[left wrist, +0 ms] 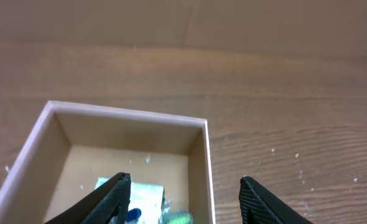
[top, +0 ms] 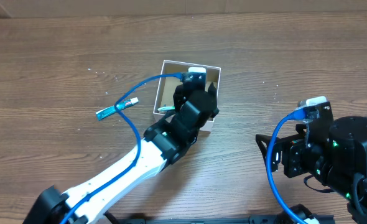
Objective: Pack container
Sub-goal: 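Lower the bottle into the box and open the left gripper, then move the left gripper back over the teal toothpaste tube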
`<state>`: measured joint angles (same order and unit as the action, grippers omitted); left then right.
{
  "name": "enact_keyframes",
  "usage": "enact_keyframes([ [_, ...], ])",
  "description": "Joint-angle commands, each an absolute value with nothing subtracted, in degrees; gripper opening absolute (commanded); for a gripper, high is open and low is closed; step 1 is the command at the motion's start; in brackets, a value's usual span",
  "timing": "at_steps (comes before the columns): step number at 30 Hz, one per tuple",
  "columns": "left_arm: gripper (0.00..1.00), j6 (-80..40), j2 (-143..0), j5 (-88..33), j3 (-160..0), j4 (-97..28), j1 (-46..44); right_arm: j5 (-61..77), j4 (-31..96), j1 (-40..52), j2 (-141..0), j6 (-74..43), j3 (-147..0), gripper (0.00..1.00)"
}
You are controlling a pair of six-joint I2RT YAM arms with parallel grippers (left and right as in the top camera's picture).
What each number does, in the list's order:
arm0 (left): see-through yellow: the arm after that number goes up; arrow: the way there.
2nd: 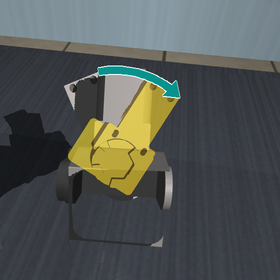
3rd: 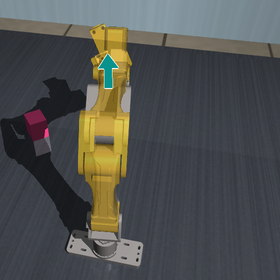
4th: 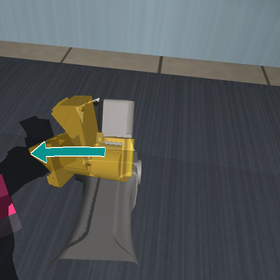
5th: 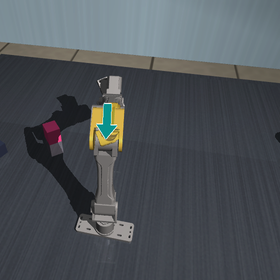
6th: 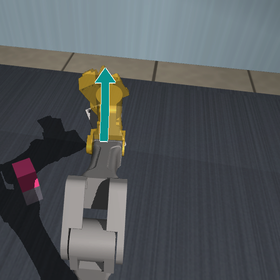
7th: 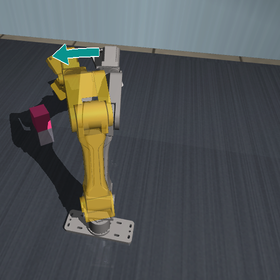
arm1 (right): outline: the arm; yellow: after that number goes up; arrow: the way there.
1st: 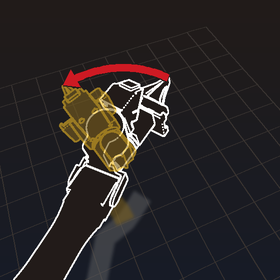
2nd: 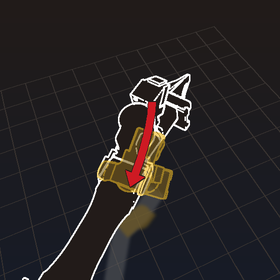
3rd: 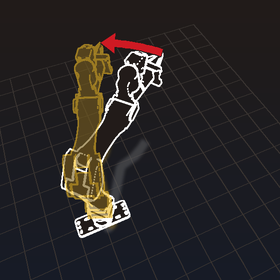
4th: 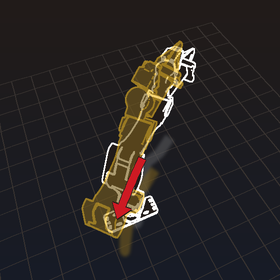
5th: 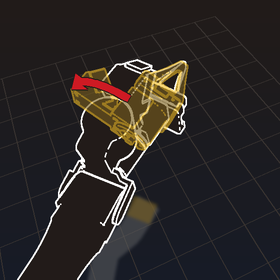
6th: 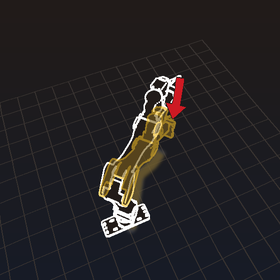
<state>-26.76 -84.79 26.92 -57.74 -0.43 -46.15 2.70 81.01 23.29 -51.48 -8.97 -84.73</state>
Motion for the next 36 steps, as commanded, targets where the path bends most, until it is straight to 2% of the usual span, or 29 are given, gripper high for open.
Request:
enact_keyframes([
  [1,0.61,-19.5,-77.4,31.0,-59.0,0.0,-46.5,2.2,80.7,23.4,-51.4,-9.2,-84.8,1.00],
  [7,0.64,-19.5,-71.2,40.7,-59.0,-6.2,-45.5,2.2,80.7,23.4,-51.4,-9.2,-84.8,1.00],
  [12,0.65,-27.2,-67.7,43.4,-59.0,-20.6,-39.1,2.2,80.7,23.4,-51.4,-9.2,-84.8,1.00],
  [16,0.71,-24.4,-66.2,33.8,-59.0,-27.5,-29.4,2.2,80.7,23.4,-51.4,-9.2,-84.8,1.00],
  [25,0.76,5.5,-67.0,1.1,-59.0,-28.3,-5.3,2.2,80.7,23.4,-51.4,-9.2,-84.8,1.00],
  [27,0.85,11.6,-68.1,-6.0,-59.0,-29.0,-0.8,2.2,80.7,23.4,-51.4,-9.2,-84.8,1.00],
  [28,0.86,14.0,-69.1,-9.2,-59.0,-29.4,1.6,2.2,80.8,23.4,-51.4,-9.2,-84.8,1.00],
  [31,0.90,17.6,-72.5,-13.8,-59.0,-30.5,5.9,2.2,80.7,23.4,-51.4,-9.2,-84.8,1.00],
  [36,0.91,22.8,-79.6,-15.0,-59.0,-30.8,6.7,2.2,80.7,23.4,-51.4,-9.2,-84.8,1.00],
])
